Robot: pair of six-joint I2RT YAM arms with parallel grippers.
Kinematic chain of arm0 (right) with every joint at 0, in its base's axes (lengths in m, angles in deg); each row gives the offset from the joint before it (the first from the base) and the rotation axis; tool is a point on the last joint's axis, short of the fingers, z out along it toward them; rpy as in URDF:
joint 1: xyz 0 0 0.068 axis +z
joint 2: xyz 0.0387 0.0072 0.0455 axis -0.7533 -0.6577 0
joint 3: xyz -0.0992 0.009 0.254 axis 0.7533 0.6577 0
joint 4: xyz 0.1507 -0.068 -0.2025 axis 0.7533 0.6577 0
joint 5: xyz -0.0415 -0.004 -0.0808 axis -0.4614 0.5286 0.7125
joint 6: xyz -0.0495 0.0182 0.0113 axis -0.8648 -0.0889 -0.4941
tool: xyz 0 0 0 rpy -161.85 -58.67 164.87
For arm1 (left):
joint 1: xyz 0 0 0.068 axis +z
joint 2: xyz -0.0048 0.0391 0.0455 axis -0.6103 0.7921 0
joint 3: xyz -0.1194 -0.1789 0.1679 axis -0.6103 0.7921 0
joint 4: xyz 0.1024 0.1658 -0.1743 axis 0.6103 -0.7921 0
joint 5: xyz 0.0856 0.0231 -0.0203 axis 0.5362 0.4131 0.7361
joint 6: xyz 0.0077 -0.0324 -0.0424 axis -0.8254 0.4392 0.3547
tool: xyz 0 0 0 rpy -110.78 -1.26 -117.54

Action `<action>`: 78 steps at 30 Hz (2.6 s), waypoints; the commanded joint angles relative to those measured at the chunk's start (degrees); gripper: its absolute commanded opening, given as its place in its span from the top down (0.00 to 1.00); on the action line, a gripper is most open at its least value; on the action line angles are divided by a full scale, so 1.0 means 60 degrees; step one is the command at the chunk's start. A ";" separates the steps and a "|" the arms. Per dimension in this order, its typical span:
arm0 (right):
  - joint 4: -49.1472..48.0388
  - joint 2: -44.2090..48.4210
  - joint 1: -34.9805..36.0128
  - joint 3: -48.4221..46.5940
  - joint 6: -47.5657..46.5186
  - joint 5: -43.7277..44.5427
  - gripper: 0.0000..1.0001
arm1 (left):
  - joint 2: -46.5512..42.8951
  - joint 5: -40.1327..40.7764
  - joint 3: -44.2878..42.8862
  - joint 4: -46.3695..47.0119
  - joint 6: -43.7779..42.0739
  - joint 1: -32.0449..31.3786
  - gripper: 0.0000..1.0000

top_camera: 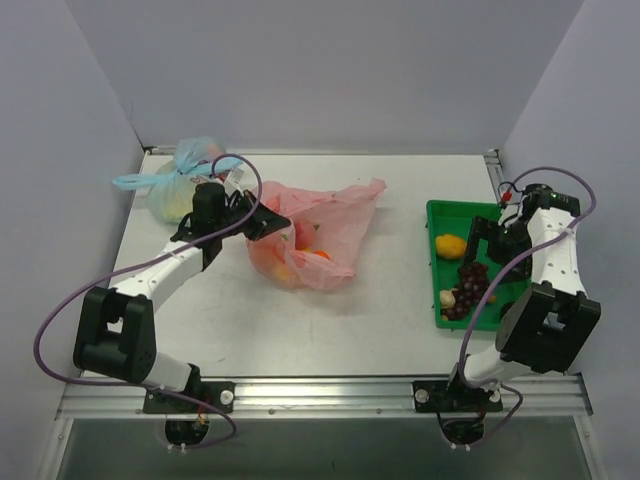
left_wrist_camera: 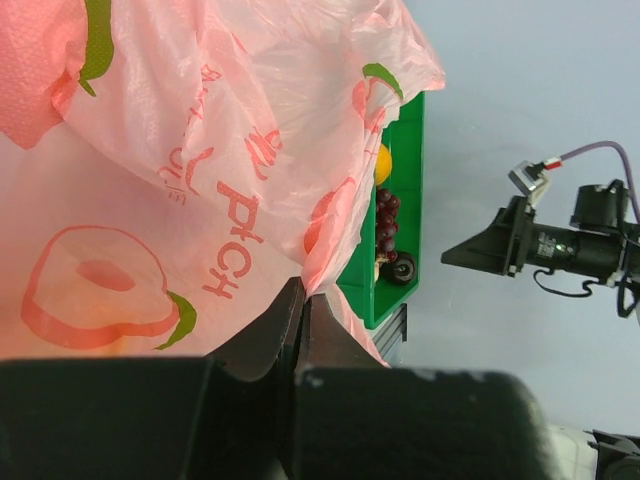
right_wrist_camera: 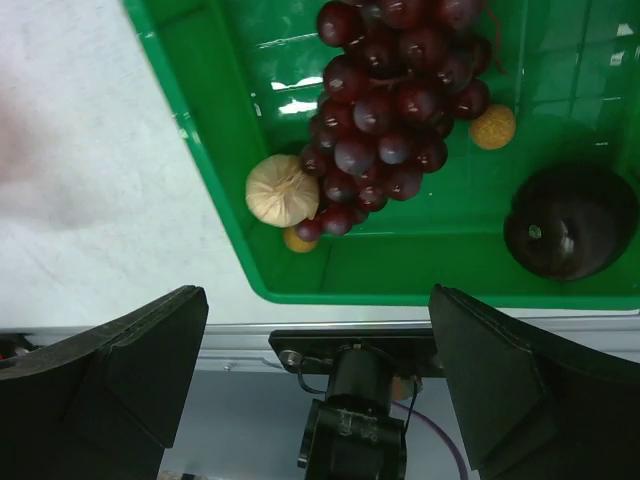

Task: Place the fake fruits into the plastic bag and tie a complex knot

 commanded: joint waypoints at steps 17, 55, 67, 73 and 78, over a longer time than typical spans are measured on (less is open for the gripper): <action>-0.2889 -0.2966 0.0445 0.1703 0.1027 0.1510 0.02 | 0.0240 0.0149 -0.0601 -0.0632 -0.0926 0.0175 1.00; -0.1085 -0.0549 0.0325 -0.2222 0.3481 -0.2753 1.00 | 0.0094 -0.0276 -0.0220 -0.0047 -0.0179 0.0204 1.00; -0.4281 -0.2159 0.4074 -0.2836 0.7149 -0.2944 1.00 | 0.0284 -0.0452 -0.0308 0.0231 0.0055 0.0307 1.00; -0.4866 -0.3346 0.5219 -0.3640 0.7940 -0.3295 1.00 | 0.0401 -0.0569 -0.0205 0.0948 0.0845 0.0351 1.00; -0.5335 -0.4647 0.6681 -0.4769 0.8438 -0.3617 1.00 | 0.0387 -0.0890 -0.0205 0.1286 0.1168 0.0380 1.00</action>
